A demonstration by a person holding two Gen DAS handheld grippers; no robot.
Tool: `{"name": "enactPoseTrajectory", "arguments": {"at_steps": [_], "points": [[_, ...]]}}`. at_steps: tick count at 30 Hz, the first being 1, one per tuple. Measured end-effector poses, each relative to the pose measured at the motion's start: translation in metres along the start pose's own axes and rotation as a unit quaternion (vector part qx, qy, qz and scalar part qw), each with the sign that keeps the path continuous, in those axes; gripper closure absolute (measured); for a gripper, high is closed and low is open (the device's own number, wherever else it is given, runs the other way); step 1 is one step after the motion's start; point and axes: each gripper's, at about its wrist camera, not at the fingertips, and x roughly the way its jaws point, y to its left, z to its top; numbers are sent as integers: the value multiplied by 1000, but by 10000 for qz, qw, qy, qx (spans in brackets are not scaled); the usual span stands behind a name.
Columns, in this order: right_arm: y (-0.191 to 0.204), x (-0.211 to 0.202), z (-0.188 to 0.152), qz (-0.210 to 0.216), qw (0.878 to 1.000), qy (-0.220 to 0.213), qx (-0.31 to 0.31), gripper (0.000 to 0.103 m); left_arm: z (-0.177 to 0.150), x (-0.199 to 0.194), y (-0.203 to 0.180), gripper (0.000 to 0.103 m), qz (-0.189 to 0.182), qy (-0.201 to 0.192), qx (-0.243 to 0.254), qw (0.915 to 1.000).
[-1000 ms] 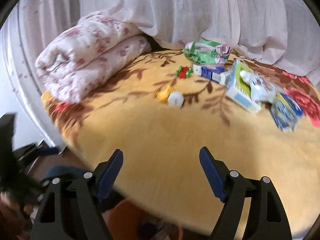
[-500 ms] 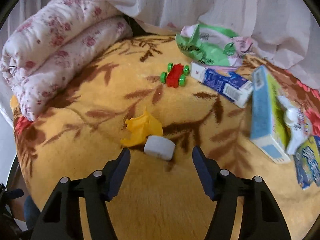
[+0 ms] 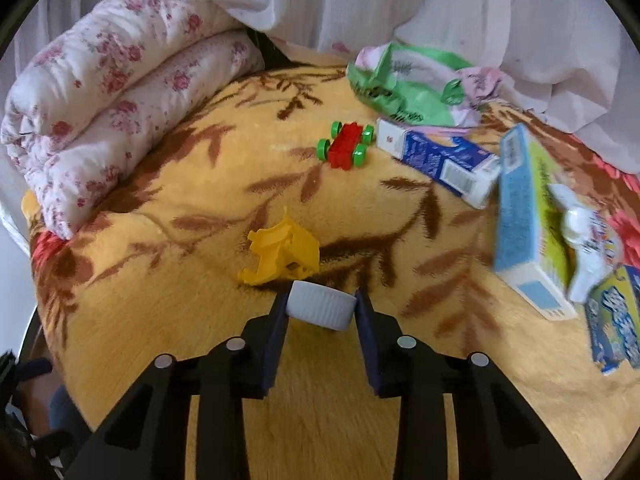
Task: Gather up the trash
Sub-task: 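Grasp the white bottle cap with the right tool while the left tool grasps the yellow toy piece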
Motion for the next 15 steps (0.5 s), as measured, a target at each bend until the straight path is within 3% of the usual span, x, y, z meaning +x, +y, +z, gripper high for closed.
{"name": "enactPoseTrajectory", "arguments": {"at_steps": [7, 12, 15], "points": [[-16, -68, -27, 74, 9987, -473, 166, 69, 45, 11, -31, 13, -318, -251, 300, 9987], [-22, -107, -47, -27, 9974, -697, 170, 69, 91, 55, -56, 13, -856, -134, 293, 9958], [-26, -124, -56, -36, 9965, -808, 202, 69, 117, 88, -71, 13, -871, -5, 255, 9959]]}}
